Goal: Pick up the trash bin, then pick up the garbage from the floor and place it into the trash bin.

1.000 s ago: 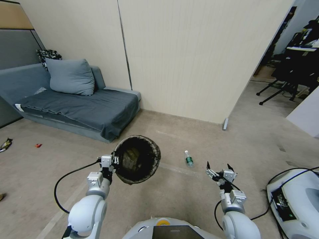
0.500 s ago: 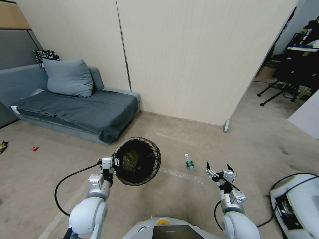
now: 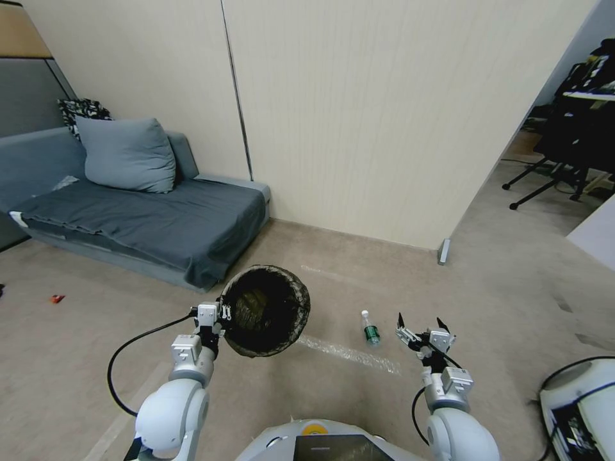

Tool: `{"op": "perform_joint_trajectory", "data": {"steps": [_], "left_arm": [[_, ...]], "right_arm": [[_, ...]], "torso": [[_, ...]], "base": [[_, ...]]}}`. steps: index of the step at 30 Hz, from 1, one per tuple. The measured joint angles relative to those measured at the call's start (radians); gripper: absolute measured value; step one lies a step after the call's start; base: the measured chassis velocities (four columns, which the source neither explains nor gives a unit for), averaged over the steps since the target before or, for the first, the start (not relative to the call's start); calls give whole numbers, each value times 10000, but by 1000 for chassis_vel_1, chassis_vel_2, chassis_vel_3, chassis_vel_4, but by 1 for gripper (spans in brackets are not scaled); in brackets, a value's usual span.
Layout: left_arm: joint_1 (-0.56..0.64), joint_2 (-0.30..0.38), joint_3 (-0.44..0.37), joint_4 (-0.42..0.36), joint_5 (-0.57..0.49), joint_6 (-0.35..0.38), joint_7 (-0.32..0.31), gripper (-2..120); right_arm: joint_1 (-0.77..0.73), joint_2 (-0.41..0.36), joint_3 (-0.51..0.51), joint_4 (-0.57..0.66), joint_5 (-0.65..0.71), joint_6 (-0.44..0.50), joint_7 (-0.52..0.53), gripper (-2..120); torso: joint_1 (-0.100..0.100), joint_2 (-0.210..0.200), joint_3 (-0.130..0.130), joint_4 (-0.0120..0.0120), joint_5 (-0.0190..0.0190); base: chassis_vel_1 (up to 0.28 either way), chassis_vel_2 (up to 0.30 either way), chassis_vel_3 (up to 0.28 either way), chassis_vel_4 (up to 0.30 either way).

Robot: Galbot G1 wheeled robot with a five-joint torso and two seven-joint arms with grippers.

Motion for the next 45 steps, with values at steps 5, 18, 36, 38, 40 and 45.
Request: {"op": "perform_joint_trajectory", "data": {"steps": [5,18,36,38,40,45], "left_arm": [[0,3,-5,0,-16,-3,6,5],[-14,144,8,-228,-174,219,26,5],[-426,521,303,-100,-393,675,80,5],[-441,541,281,-100,-417,716,79,5],[-454,548,272,-99,-421,734,74,5],[-487,537,273,-64,-424,750,65,5]], "right_arm": [[18,0,15,-58,46,-51,-60,100],[1773,-975,253,-1738,843,-1427,-743,100],[4893,-2837,-542,-6793,3002,-3090,-1991,100],[5246,-2937,-761,-7462,2948,-3094,-2233,100],[5421,-2990,-883,-7752,2918,-3095,-2318,100],[6030,-3087,-1324,-8684,2840,-3152,-2587,100]], "torso": [[1,0,0,0,1],[0,0,0,1,3],[0,0,0,-2,1],[1,0,0,1,3],[1,0,0,1,0],[1,0,0,0,-3]], "base": [[-84,106,100,-99],[-8,13,8,-10],[0,0,0,0],[0,0,0,0],[0,0,0,0],[0,0,0,0]]}}
